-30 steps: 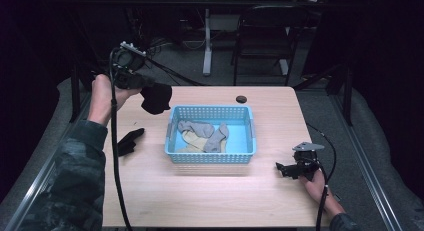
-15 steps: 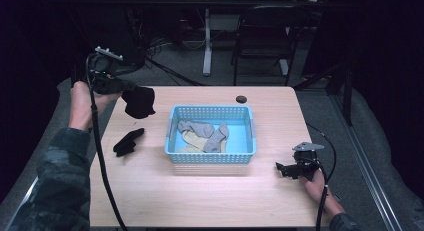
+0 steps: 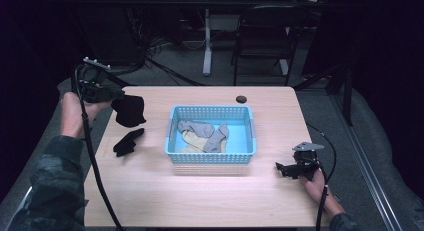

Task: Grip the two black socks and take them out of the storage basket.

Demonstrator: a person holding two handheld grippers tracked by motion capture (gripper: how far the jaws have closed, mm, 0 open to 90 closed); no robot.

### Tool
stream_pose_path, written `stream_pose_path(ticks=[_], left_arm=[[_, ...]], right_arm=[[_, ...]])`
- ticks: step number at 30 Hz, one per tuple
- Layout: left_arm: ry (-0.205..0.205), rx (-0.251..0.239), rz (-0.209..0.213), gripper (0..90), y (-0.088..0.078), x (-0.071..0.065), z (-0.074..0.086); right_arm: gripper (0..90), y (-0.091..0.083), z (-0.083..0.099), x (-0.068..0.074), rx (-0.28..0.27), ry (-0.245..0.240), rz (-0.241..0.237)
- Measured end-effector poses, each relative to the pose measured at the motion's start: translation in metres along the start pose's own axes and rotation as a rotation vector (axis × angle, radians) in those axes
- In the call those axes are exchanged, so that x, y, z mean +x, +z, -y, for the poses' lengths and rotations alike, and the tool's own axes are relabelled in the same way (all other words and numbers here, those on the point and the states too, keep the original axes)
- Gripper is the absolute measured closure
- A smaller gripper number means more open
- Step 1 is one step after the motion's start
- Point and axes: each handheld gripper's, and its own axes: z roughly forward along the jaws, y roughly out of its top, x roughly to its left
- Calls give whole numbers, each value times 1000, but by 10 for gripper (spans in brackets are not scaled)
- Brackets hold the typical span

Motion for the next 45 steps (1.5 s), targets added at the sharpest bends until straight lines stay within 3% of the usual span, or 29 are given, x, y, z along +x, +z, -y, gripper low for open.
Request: stream_pose_path(ticks=[13,23,30,32,34,36,38,42,45], left_arm=[[-43,60,-1,880,26,8,22],[-86,137,-2,880,73,13,38],[-156,156,-20,859,105,17,55],[-176,158,-24,753,110,18,61],[-192,145,-47,496,111,16,69],[-192,136,-58,384,108,13,75],[-192,97,-78,255,100,7,83],[-185,36,-92,156,86,-3,100],[-176,31,-108,113,79,-9,117]], right_arm=[[0,0,0,0,2,3,2],[0,0,0,0,2,3,6],[0,0,0,0,2,3,5],[0,0,0,0,2,2,1],[0,0,0,0,0,0,0],[0,0,0,0,1,0,0],[0,0,0,0,0,0,0],[0,0,0,0,2,2,4],[0,0,0,1,1,6,1]])
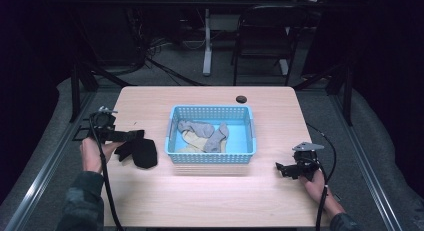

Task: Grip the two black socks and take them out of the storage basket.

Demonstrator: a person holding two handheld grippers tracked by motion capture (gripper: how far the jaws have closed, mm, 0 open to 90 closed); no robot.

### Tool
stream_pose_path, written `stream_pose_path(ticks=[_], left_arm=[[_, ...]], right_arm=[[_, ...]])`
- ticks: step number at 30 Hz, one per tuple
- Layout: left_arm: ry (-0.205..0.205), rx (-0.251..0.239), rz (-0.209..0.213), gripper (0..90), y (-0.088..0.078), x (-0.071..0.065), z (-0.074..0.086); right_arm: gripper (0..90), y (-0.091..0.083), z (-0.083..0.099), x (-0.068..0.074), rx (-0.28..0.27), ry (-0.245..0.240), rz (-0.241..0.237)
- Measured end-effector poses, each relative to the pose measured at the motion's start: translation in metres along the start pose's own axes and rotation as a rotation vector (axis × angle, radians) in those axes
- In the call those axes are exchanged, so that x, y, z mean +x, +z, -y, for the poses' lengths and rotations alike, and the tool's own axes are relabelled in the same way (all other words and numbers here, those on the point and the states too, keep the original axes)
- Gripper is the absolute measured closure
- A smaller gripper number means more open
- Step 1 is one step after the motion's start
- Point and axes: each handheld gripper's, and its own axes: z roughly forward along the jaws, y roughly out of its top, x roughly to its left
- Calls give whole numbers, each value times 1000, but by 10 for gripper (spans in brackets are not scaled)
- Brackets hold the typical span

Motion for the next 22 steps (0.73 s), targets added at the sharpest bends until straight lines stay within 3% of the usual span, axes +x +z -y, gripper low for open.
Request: stream_pose_path(ticks=[3,8,12,14,16,22], left_arm=[[-3,3,-10,39,-3,-3,19],[-22,20,-17,0,2,-5,53],[-63,11,-35,0,9,-4,78],[-94,-4,-20,0,12,-2,88],[-80,29,-21,0,16,-1,93],[-105,38,-7,0,21,4,97]], right_arm=[[0,0,0,0,-4,-3,-1],[0,0,0,0,0,-2,-1],[0,0,0,0,-4,-3,-2],[0,0,0,0,1,-1,-1],[0,0,0,0,2,-3,1],[0,0,0,0,0,-2,5]])
